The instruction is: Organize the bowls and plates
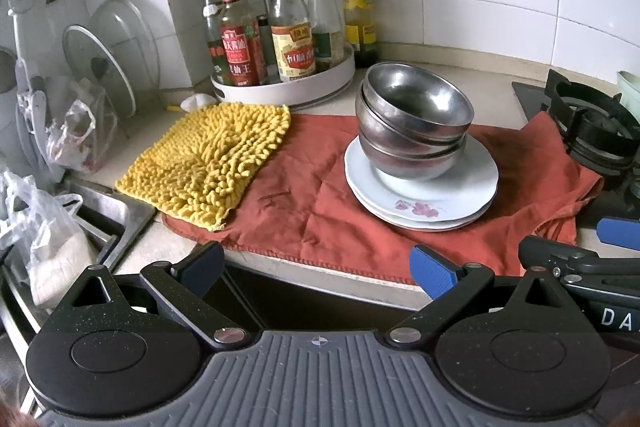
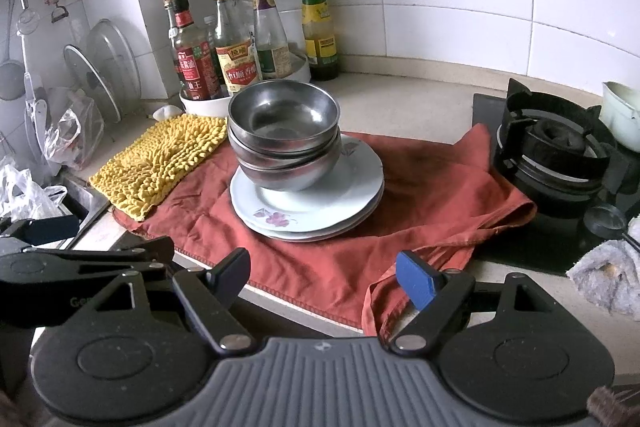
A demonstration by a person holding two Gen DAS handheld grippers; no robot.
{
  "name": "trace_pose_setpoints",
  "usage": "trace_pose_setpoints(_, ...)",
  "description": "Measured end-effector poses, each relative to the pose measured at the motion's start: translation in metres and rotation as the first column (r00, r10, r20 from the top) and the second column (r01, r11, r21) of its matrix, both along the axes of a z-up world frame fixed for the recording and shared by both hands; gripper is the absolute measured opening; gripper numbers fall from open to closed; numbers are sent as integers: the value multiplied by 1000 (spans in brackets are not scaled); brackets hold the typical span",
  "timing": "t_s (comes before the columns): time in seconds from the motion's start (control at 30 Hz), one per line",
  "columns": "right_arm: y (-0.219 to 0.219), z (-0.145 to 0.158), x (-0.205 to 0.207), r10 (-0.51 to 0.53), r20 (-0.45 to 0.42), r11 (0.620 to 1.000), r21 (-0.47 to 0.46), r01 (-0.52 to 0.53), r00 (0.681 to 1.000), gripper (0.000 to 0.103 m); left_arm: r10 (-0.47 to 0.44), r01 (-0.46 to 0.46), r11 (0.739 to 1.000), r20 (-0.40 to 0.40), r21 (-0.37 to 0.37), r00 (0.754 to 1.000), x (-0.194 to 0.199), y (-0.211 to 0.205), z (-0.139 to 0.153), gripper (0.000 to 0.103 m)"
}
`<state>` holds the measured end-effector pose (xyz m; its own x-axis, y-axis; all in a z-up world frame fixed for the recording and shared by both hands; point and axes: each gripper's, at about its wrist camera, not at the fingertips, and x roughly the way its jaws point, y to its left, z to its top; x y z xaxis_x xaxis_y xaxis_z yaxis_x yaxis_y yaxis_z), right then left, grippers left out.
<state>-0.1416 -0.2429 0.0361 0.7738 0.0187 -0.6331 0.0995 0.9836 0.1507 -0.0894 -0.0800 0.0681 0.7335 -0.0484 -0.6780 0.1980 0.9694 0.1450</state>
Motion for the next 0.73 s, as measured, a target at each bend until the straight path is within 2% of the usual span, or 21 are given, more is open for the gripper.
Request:
trace_pose_setpoints(0.43, -2, 2, -5, 0, 2, 1000, -2, 0, 1000, 76, -2, 2, 1000, 6, -4, 1000, -3, 1, 1, 100)
trace_pose_setpoints(0.73, -3, 4, -10, -4, 20, 1000, -2, 4, 1000, 76, -12, 12, 1000, 48, 11, 999, -8, -6, 4, 102)
